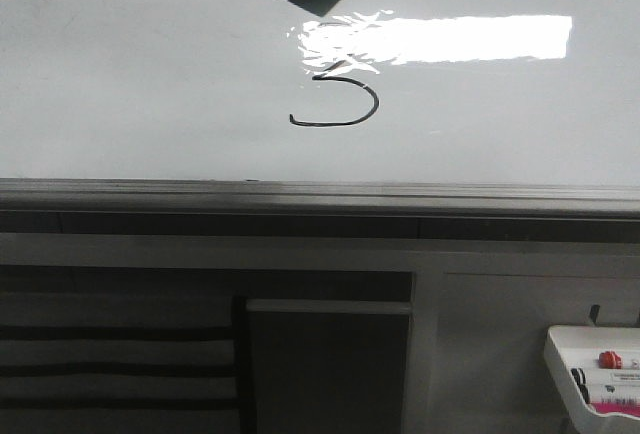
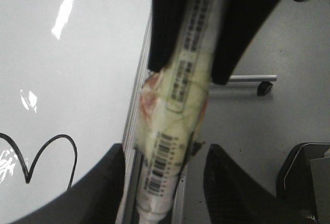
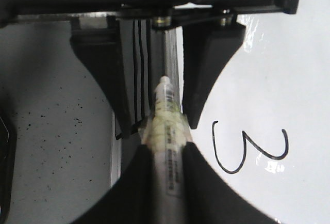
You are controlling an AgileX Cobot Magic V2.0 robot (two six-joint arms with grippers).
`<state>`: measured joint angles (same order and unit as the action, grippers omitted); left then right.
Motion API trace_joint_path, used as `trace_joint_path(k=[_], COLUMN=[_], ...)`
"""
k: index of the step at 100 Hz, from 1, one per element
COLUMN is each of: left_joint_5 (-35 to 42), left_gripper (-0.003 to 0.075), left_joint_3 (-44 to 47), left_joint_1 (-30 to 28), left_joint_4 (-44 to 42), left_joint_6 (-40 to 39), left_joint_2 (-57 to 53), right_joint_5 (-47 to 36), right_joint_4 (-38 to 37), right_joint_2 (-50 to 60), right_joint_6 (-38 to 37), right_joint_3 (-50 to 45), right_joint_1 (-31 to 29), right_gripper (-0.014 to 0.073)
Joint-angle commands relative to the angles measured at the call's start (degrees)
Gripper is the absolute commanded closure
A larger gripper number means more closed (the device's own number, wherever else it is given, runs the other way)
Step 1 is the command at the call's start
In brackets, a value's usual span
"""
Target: Write number 3 on whiteboard
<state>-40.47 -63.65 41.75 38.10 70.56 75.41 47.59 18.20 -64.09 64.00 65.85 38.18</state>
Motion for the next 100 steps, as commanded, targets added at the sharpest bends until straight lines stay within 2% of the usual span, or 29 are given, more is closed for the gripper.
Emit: trace_joint_path(k=[1, 12, 24, 31, 43, 51, 67, 74, 83, 90, 100], left_joint_5=[2.2, 2.2, 2.2, 2.1, 2.1, 2.2, 2.0, 1.8, 2.0, 5.4, 16.8], left_gripper=[0.0525, 0.0617, 0.0680, 0.0699, 0.0703, 0.0713, 0.0722, 0.0722, 0.0722, 0.0722, 0.0722], left_joint_3=[-2.4, -2.4, -2.4, -2.4, -2.4, -2.4, -2.2, -0.8, 2.4, 6.1, 11.9], left_joint_1=[0.5, 0.5, 0.5, 0.5, 0.3, -0.9, -7.9, -12.4, -17.5, -21.4, -25.5], left_joint_4=[1.9, 1.9, 1.9, 1.9, 1.9, 1.7, -0.2, -1.9, -1.9, -1.3, 5.2], left_joint_6=[0.0, 0.0, 0.0, 0.0, -0.1, -1.3, -10.8, -15.2, -17.0, -18.2, -18.5], left_joint_2=[-1.5, -1.5, -1.5, -1.5, -1.5, -1.5, -1.5, -1.6, -1.9, -2.5, -3.3], right_joint_5=[-2.5, -2.2, -2.2, -2.2, -2.5, -2.9, -3.6, -3.4, -3.2, -2.6, -2.0], right_joint_4=[0.7, 0.7, 0.7, 0.5, 0.2, -1.0, -7.2, -7.3, -7.3, -7.3, -7.2], right_joint_2=[1.2, 1.2, 1.2, 1.2, 1.7, 3.1, 8.2, 10.1, 11.5, 11.8, 11.8], right_joint_6=[0.5, 0.5, 0.5, 0.5, -0.9, -3.4, -15.7, -17.2, -18.7, -19.6, -21.0], right_joint_3=[1.9, 1.9, 1.9, 1.9, 1.9, 2.0, 2.9, 2.9, 2.9, 2.9, 2.9], right_joint_1=[0.1, 0.1, 0.1, 0.1, -1.0, -2.6, -9.1, -12.9, -16.0, -17.9, -19.0], right_gripper=[0.0647, 0.0647, 0.0635, 0.0566, 0.0351, 0.0308, 0.0310, 0.0310, 0.0310, 0.0310, 0.0310])
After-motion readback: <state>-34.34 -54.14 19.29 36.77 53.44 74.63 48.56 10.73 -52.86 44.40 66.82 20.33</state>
